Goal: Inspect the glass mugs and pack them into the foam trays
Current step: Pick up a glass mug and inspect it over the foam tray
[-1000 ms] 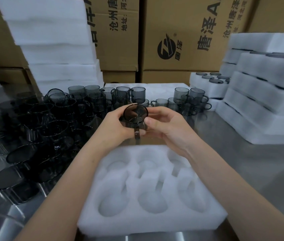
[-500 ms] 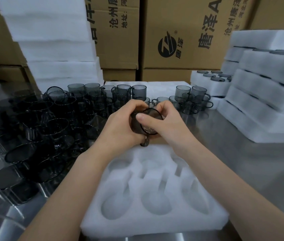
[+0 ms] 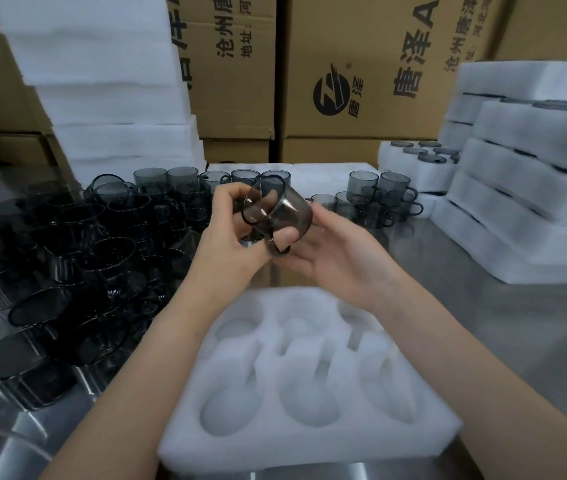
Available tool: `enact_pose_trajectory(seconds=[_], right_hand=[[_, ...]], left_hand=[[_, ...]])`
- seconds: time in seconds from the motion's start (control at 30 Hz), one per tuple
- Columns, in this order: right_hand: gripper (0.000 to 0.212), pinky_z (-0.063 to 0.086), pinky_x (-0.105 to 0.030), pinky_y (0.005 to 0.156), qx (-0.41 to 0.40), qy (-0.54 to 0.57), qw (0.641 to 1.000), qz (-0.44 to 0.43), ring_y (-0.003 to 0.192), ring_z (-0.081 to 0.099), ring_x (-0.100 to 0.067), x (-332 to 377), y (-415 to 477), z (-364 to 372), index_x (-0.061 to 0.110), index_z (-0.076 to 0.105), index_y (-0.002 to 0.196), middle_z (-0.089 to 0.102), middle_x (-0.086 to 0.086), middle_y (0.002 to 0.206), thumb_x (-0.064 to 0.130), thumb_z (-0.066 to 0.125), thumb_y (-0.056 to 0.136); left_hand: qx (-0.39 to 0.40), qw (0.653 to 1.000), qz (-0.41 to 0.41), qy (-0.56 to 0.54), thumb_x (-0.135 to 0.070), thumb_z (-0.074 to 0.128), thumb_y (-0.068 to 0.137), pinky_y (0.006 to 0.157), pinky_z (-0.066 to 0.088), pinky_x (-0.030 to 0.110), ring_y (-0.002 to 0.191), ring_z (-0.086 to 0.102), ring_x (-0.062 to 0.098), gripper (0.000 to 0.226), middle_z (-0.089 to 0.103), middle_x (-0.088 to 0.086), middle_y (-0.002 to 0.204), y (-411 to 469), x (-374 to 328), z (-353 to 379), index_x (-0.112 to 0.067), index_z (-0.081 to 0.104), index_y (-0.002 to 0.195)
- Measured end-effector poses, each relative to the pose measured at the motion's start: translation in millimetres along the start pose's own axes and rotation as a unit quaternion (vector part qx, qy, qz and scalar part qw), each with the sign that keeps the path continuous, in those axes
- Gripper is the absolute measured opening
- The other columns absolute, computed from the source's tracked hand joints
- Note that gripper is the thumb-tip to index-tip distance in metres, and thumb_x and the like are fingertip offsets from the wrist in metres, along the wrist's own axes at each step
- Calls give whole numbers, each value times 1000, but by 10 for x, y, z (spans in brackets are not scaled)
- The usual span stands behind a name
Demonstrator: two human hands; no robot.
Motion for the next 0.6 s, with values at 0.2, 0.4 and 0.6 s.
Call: enact_pose_trajectory(seconds=[0.2,0.4,0.6], right_hand=[[53,58,-41,85,24,11,999,-42,98,67,-32,51,9,-1,3,52,135,62,-27,124,34,52,92],[24,55,-27,60,-66,9,995,-80,73,67,-21,89,24,-158,14,69,104,71,-14,96,30,53,97],[21,49,-24,56,-102,-65,984,-129,72,63,-15,148,-3,-237,16,66,114,67,-6,95,16,64,92]], left_hand=[[16,999,-1,34,-50,72,70,102,47,44,112,64,9,61,69,-11,115,4,-22,45,-33,51,125],[82,992,-14,91,-1,56,94,106,45,45,120,58,9,75,52,-8,141,-35,44,136,-35,25,152],[57,996,5,70,-12,53,77,106,42,26,126,50,1,77,41,-21,146,-52,-46,98,-44,31,143]])
Point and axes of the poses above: each hand's wrist, its own y-axis towards the middle knuckle, its own z-axis out of the palm, x = y × z, the point moved 7 cm from there along y, towards the middle knuckle
